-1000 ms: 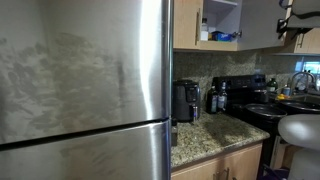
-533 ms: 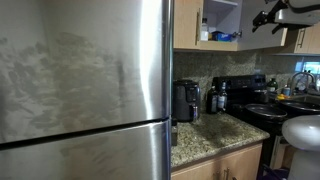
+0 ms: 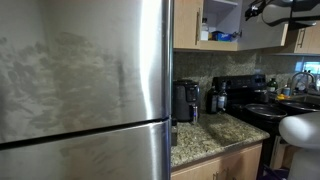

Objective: Open the top right cupboard door

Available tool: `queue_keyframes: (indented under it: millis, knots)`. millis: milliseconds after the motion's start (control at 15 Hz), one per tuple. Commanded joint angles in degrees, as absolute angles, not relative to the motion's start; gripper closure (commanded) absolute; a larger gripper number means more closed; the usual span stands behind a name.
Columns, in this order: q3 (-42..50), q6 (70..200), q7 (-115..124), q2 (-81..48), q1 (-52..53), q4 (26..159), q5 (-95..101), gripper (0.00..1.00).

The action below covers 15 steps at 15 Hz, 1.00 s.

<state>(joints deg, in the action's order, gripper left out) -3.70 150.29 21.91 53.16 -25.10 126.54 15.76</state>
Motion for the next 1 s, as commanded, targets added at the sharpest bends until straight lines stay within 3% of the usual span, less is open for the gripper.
queue_keyframes:
  millis: [0,667,933]
  knots:
    - [-5.9,152.3,25.2,49.2,-34.5,121.6,17.8,0.00]
    - [-6.2,150.5,32.7,46.7,-52.7,122.6,17.6,0.00]
    - [-4.5,147.1,28.7,48.0,-43.2,125.0,9.3,0.00]
